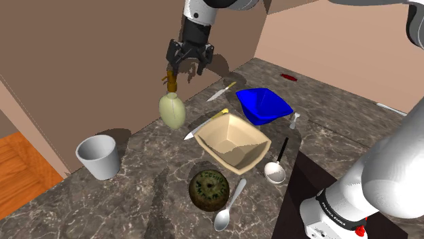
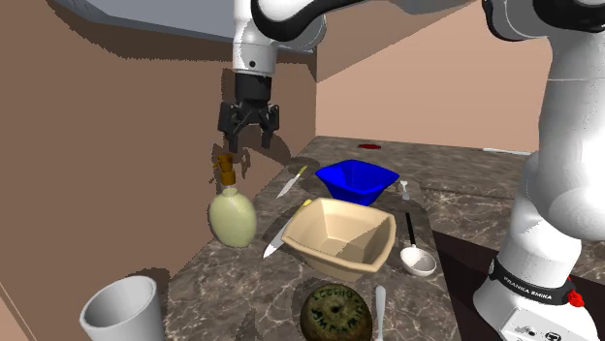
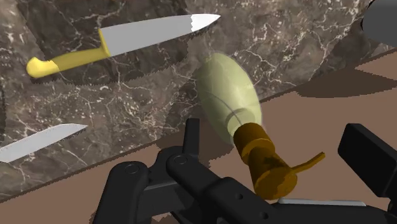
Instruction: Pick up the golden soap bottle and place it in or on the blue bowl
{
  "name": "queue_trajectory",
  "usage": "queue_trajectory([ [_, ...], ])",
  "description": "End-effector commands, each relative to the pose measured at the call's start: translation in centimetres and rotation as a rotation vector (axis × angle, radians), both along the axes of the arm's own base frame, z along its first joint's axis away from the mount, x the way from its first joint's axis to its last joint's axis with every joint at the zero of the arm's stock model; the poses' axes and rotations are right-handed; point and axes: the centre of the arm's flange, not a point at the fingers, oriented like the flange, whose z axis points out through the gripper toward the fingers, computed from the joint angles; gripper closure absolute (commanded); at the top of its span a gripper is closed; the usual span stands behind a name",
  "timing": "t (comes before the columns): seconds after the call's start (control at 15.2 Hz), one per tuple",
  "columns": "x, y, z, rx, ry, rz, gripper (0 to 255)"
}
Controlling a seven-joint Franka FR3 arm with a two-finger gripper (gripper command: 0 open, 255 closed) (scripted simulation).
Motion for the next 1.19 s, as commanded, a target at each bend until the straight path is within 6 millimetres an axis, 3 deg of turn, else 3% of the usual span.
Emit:
queue_trajectory([
  [0.0, 2.0, 1.3, -0.1, 0.005, -0.014, -0.010, 0],
  [0.2, 4.6, 2.9, -0.1, 0.011, -0.031, -0.022, 0],
  [0.73, 5.0, 3.5, -4.0, 0.011, -0.031, -0.022, 0],
  [1.12, 5.0, 3.5, -4.0, 0.011, -0.031, -0.022, 0],
])
